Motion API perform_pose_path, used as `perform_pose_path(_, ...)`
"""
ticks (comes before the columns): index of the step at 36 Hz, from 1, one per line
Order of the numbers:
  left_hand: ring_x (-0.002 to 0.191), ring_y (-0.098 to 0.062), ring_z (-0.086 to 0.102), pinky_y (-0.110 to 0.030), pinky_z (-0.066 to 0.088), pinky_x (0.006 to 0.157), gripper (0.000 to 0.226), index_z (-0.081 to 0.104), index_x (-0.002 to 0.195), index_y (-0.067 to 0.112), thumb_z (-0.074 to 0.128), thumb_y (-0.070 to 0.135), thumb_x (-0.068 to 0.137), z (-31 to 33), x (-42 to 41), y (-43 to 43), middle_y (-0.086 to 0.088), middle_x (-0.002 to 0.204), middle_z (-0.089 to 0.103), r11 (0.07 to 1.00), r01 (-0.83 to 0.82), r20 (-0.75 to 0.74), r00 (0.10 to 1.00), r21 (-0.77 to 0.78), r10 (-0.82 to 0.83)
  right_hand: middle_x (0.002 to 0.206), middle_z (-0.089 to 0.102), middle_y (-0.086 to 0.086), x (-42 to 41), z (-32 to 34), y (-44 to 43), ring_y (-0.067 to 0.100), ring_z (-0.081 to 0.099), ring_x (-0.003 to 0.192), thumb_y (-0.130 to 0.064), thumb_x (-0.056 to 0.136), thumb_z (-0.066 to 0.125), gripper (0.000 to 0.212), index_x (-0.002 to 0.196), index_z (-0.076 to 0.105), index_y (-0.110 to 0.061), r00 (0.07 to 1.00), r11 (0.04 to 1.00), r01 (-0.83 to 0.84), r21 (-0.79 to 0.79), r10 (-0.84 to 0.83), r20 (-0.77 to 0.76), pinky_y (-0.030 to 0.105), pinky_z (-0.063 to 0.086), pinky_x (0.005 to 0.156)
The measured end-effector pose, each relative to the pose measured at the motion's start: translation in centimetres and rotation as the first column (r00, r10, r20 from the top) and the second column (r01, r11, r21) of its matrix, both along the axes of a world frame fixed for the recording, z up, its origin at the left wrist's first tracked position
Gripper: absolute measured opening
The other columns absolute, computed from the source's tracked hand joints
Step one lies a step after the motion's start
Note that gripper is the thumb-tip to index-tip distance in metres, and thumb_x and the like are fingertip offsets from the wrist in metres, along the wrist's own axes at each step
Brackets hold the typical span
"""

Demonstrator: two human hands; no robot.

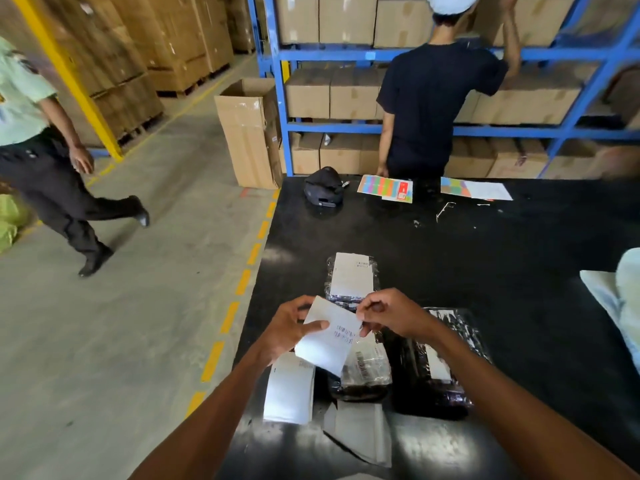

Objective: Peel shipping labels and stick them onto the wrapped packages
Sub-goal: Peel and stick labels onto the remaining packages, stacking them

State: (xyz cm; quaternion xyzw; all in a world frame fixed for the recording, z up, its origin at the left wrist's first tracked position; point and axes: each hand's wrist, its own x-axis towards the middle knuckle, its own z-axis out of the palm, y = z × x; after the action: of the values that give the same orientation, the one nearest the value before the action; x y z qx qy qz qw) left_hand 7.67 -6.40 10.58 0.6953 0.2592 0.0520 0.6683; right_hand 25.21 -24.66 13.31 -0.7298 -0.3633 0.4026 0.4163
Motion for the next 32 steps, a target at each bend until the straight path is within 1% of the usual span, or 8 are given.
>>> perform_pose_path(3, 0.092, -0.021, 0.076, -0.029, 0.06, 0.071, 0.037, 0.068, 0.112, 0.012, 0.083, 0.007, 0.079, 0.6, 0.2, -0.5, -0.005, 0.102, 0.079, 1.0, -0.009, 0.02, 1.0, -0.004, 0.009, 0.086, 0.077, 0.015, 0.1, 0.9, -0.8, 0.03, 0.078, 0.084, -0.008, 0.096, 0.068, 0.015, 0.1, 0.068, 0.007, 0.999, 1.0, -0.02, -0.006, 0.02, -0.031, 0.024, 0.057, 0.068)
perform_pose_path(5, 0.09, -0.019, 0.077, -0.026, 0.059, 0.068, 0.037, 0.068, 0.112, 0.01, 0.083, 0.006, 0.079, 0.9, 0.2, -0.9, -0.004, 0.1, 0.079, 1.0, -0.016, 0.028, 0.999, -0.002, 0.016, 0.09, 0.076, 0.02, 0.2, 1.1, -1.1, 0.031, 0.078, 0.084, -0.007, 0.096, 0.068, 0.017, 0.102, 0.067, 0.009, 0.999, 1.0, -0.028, 0.0, 0.028, -0.045, 0.02, 0.055, 0.067)
perform_pose_path(9, 0.087, -0.017, 0.077, -0.025, 0.059, 0.066, 0.035, 0.069, 0.111, 0.008, 0.083, 0.005, 0.079, 1.2, 0.3, -1.4, -0.003, 0.098, 0.08, 0.999, -0.034, 0.031, 0.999, 0.021, 0.034, 0.09, 0.075, 0.022, 0.5, 1.2, -1.5, 0.032, 0.077, 0.083, -0.006, 0.096, 0.067, 0.016, 0.101, 0.067, 0.009, 0.997, 1.0, -0.024, 0.02, 0.025, -0.067, 0.026, 0.059, 0.07)
perform_pose_path(12, 0.085, -0.016, 0.077, -0.024, 0.059, 0.065, 0.035, 0.068, 0.111, 0.005, 0.082, 0.004, 0.079, 0.9, 0.3, -1.4, -0.004, 0.098, 0.079, 0.998, -0.054, 0.032, 0.998, 0.032, 0.053, 0.094, 0.074, 0.026, 0.4, 1.4, -1.6, 0.029, 0.076, 0.079, -0.004, 0.096, 0.065, 0.016, 0.101, 0.066, 0.012, 0.998, 0.999, -0.036, 0.003, 0.036, -0.058, 0.025, 0.059, 0.069)
perform_pose_path(19, 0.075, -0.009, 0.076, -0.017, 0.055, 0.058, 0.029, 0.067, 0.106, -0.001, 0.081, 0.004, 0.081, 0.1, -0.8, -1.4, 0.002, 0.089, 0.078, 0.99, -0.123, 0.003, 0.992, 0.07, 0.123, 0.091, 0.075, 0.019, -0.3, 1.0, -1.0, 0.024, 0.073, 0.075, -0.008, 0.099, 0.063, 0.02, 0.099, 0.066, 0.012, 0.996, 0.994, -0.082, -0.075, 0.078, -0.052, 0.028, 0.058, 0.069)
perform_pose_path(25, 0.076, -0.011, 0.076, -0.019, 0.056, 0.059, 0.031, 0.066, 0.105, -0.002, 0.082, 0.006, 0.08, -0.7, -1.4, -0.6, -0.006, 0.094, 0.078, 0.982, -0.177, 0.001, 0.984, 0.068, 0.178, 0.099, 0.074, 0.026, -0.8, 0.8, 0.0, 0.025, 0.075, 0.078, -0.006, 0.099, 0.061, 0.019, 0.099, 0.065, 0.013, 0.993, 0.991, -0.11, -0.078, 0.106, -0.053, 0.031, 0.056, 0.072)
perform_pose_path(30, 0.083, -0.018, 0.077, -0.021, 0.058, 0.062, 0.03, 0.067, 0.105, 0.0, 0.082, 0.009, 0.081, -1.2, -1.7, -0.2, -0.007, 0.097, 0.079, 0.981, -0.189, 0.014, 0.982, 0.049, 0.189, 0.097, 0.076, 0.02, -0.8, 0.8, 0.7, 0.024, 0.076, 0.079, -0.01, 0.1, 0.061, 0.023, 0.102, 0.065, 0.013, 0.992, 0.989, -0.119, -0.085, 0.115, -0.053, 0.036, 0.058, 0.077)
perform_pose_path(32, 0.086, -0.022, 0.077, -0.023, 0.058, 0.064, 0.029, 0.067, 0.105, 0.003, 0.082, 0.011, 0.081, -1.5, -1.7, 0.1, -0.005, 0.096, 0.079, 0.981, -0.192, 0.011, 0.981, 0.042, 0.192, 0.097, 0.076, 0.02, -0.7, 0.9, 0.9, 0.022, 0.075, 0.079, -0.011, 0.101, 0.06, 0.025, 0.102, 0.065, 0.013, 0.991, 0.989, -0.123, -0.08, 0.119, -0.053, 0.033, 0.057, 0.075)
